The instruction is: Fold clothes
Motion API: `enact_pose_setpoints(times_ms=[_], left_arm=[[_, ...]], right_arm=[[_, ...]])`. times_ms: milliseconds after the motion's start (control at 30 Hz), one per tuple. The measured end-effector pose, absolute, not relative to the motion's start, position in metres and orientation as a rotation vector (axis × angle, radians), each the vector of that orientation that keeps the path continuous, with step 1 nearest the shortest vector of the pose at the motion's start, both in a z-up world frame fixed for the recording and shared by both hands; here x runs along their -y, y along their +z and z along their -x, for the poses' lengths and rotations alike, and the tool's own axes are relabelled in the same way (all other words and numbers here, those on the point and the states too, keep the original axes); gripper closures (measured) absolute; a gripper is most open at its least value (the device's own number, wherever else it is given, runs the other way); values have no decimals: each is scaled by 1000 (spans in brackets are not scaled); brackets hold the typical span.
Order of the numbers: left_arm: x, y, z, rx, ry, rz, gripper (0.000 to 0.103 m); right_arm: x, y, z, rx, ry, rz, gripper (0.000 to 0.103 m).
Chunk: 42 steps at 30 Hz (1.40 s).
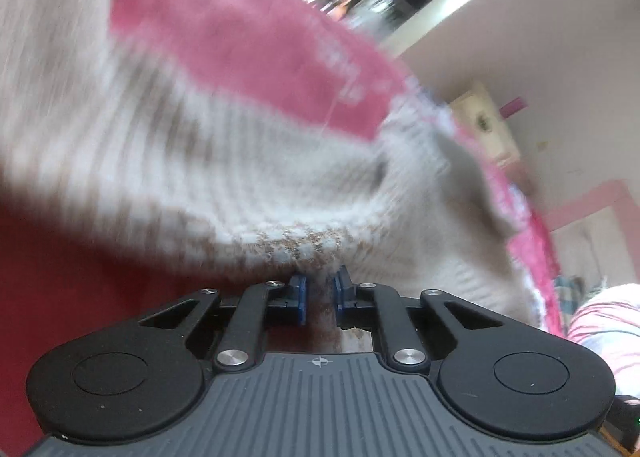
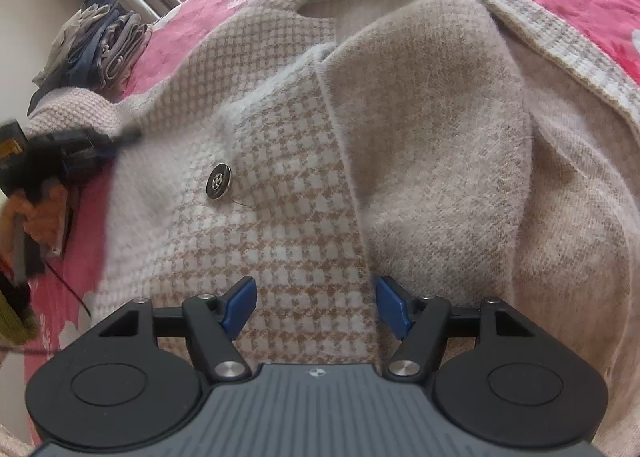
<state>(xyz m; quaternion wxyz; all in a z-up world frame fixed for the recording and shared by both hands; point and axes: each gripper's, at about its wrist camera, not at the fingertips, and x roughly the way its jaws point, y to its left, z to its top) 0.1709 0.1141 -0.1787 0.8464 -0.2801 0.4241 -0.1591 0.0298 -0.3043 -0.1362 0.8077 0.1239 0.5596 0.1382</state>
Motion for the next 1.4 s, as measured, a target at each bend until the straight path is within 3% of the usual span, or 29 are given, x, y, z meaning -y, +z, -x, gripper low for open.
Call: enact_pose_setpoints(times_ms=[133,267,400,867,1400], left_arm=[[-120,-189,-195,-942,-349,509,91],[-123,-207,-200,-1034,-330,524,81],[-130,-195,-180,-1053,-344,536,60],[-87,-196,-44,-1375,-651,373,55],[-49,-217,24,-1536,-782,309,56]], right_arm=[[304,-141,-29,-1200,302,-231,34],[303,-141,-29,-1201,301,-212,34],[303,-130,-24,-1182,306,-167,34],[315,-147,6,-1350,382,-372,34],[330,-164,46,-1428,308,-542,39]])
